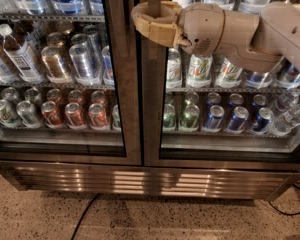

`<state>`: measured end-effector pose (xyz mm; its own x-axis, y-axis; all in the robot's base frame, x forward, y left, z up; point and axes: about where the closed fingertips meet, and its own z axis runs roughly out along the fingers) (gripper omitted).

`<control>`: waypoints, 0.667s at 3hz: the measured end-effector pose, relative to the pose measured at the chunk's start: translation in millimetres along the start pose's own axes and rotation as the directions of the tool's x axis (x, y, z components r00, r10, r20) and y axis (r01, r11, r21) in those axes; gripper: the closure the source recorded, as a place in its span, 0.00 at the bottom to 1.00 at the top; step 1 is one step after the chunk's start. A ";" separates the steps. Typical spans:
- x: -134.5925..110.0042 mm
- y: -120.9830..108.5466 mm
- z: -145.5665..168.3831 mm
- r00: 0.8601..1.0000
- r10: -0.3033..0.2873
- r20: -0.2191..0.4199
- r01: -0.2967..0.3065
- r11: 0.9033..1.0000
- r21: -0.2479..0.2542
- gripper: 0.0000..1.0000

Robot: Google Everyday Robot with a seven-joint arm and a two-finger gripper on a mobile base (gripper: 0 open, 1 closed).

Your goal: Open right fridge door

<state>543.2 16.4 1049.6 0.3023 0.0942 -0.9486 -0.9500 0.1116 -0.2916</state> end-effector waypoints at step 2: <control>2.7 1.4 -2.6 1.000 0.003 0.005 -0.003 1.000 -0.001 1.00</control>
Offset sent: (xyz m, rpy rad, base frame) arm -0.1666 -0.0113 -0.1160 0.1584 0.1117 0.0091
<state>542.5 14.2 1046.3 0.3000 0.0992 -0.9488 -0.9509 0.1109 -0.2890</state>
